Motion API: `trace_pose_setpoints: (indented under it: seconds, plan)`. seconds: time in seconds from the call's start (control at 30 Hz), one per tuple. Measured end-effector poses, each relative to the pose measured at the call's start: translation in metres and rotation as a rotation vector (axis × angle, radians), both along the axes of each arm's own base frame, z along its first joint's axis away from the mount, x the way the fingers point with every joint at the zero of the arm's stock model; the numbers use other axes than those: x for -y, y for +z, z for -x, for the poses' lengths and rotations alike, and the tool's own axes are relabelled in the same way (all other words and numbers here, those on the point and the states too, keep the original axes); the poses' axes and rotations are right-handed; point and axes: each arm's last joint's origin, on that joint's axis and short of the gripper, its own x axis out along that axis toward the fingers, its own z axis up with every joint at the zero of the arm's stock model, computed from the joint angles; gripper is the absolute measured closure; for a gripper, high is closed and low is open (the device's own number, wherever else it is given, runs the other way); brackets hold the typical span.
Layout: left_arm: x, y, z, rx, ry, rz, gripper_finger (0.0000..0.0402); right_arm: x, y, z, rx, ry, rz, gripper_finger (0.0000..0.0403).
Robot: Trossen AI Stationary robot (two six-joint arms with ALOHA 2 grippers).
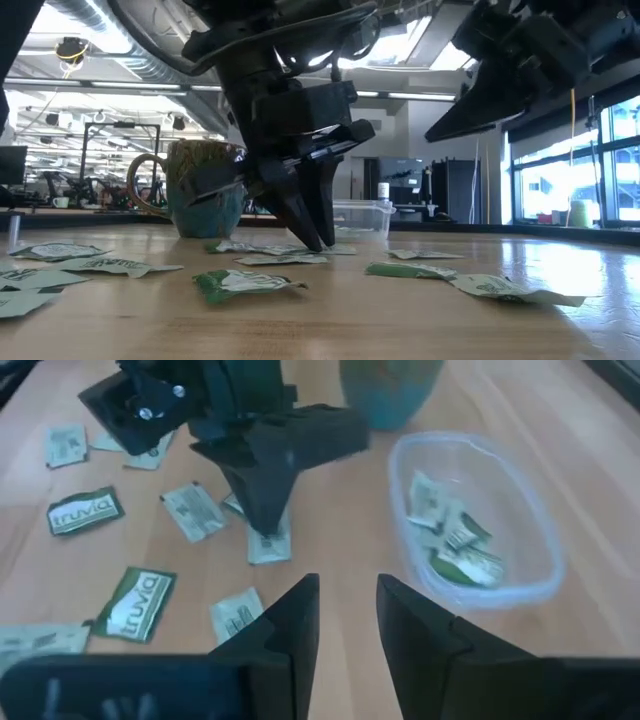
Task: Pick and place items into bin
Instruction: Put the light green stevia pack into the transparent bin
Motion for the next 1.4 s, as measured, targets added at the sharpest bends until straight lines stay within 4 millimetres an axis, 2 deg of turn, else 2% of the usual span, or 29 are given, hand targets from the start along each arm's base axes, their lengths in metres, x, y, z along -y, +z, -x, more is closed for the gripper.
trace_pose_setpoints:
  seconds: [0.6, 1.03, 1.4]
  plan:
    - [0.005, 0.001, -0.002, 0.043, -0.042, -0.066, 0.0343, -0.011, -0.053, -0.040, 0.045, 0.046, -0.046, 0.0297]
    - [0.004, 0.002, -0.004, 0.066, -0.024, -0.072, 0.0343, -0.022, -0.080, -0.079, -0.049, 0.049, -0.051, 0.0297]
    - [0.004, 0.001, -0.002, 0.049, 0.021, -0.058, 0.0343, -0.019, -0.085, -0.082, -0.073, 0.086, -0.090, 0.0297]
